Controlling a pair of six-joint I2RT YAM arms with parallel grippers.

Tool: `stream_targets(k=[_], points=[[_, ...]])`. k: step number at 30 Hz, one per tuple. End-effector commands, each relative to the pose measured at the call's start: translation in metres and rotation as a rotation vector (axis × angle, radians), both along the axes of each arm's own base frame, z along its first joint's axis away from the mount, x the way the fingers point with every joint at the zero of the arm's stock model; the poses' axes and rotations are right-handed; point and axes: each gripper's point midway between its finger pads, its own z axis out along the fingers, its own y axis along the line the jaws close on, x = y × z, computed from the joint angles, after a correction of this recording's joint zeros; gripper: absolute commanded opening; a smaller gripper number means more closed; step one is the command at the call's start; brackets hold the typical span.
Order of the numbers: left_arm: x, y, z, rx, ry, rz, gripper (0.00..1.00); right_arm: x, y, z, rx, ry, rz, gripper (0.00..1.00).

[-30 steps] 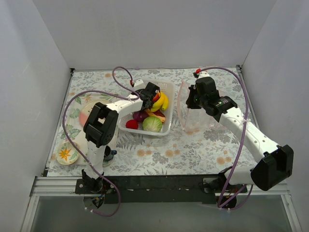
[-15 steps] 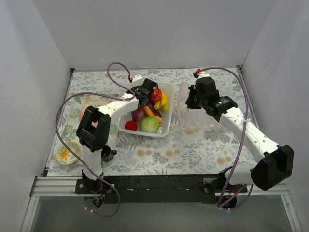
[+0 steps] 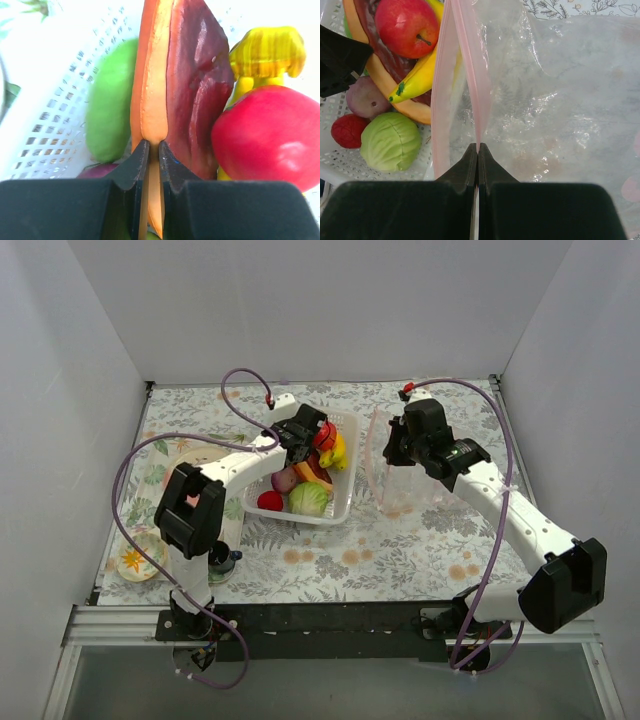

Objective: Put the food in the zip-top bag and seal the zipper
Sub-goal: Pick up the fake food from the bin.

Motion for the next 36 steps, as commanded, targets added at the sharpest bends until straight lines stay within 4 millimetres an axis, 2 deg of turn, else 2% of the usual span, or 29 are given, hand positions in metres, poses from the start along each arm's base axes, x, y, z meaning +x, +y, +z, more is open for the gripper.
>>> stream_targets(k=[1,15,21,31,36], points=[[0.007,0.008,0.069,-0.037,-0.169,0.042,0.00,0.008,0.010,0.014,0.036,-0.044,0.019,0.01],[0.018,0.022,0.115,-0.048,-0.343,0.105,0.00,0.009,0.024,0.001,0.059,0.009,0.064,0.01],[0.022,0.025,0.155,-0.067,-0.450,0.110,0.00,0.007,0.031,-0.005,0.083,0.038,0.078,0.01],[0.012,0.043,0.194,-0.043,-0.537,0.131,0.00,0.010,0.038,-0.009,0.098,0.081,0.078,0.01],[0.006,0.044,0.214,-0.072,-0.585,0.112,0.00,0.013,0.041,-0.004,0.120,0.084,0.062,0.01]])
